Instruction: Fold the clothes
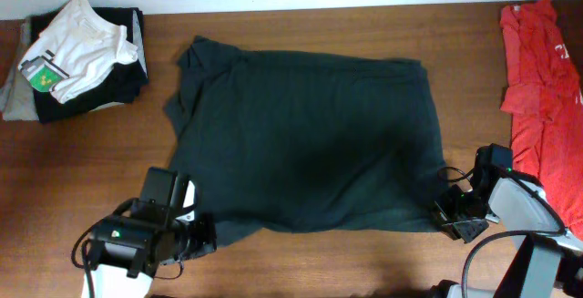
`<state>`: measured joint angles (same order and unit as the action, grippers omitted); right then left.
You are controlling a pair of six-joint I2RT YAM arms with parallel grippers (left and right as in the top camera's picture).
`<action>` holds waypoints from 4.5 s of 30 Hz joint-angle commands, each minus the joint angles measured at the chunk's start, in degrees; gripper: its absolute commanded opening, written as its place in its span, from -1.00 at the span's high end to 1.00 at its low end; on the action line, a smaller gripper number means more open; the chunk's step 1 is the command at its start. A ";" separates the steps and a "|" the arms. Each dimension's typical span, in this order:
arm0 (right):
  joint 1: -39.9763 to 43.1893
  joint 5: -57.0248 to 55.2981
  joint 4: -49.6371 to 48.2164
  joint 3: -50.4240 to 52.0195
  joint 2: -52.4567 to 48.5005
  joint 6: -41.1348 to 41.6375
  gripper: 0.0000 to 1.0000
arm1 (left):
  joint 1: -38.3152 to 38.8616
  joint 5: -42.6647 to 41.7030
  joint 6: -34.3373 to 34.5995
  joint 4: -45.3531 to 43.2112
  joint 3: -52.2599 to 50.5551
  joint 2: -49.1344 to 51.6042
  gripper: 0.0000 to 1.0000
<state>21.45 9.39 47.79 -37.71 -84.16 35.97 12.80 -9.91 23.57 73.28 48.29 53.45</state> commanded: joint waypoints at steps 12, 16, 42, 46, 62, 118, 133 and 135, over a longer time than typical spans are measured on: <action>0.33 -5.11 -2.47 -0.42 0.04 -1.40 -0.36 | 0.17 -0.39 0.13 1.36 0.50 2.73 0.99; 0.33 -4.98 -5.01 1.95 0.00 -0.92 -0.33 | 0.17 -0.37 0.13 1.03 0.50 2.75 0.99; 1.14 -9.88 -0.24 -2.16 2.60 6.56 0.92 | 0.17 11.04 6.32 5.05 9.55 -4.00 0.99; 1.14 -9.40 -2.25 -2.16 2.60 8.52 0.92 | 0.17 23.71 14.43 -4.63 8.81 -2.10 0.99; 1.07 1.81 -3.13 -11.23 2.60 8.50 0.92 | -1.22 37.20 20.55 -32.65 8.83 25.20 0.99; -14.51 1.55 0.50 -31.30 -17.31 -11.74 0.74 | -6.75 4.96 -5.46 -46.82 10.36 46.36 0.44; -14.64 -4.81 0.22 -31.28 -27.76 -11.02 0.77 | -17.25 11.19 1.27 -38.34 10.21 48.92 0.97; -14.64 -9.94 2.05 -31.28 -27.76 -6.82 0.78 | -18.21 11.19 1.27 -38.34 10.21 52.17 0.97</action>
<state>6.94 7.31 48.36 -69.34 -110.61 25.58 -4.43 0.82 23.90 34.83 58.83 101.56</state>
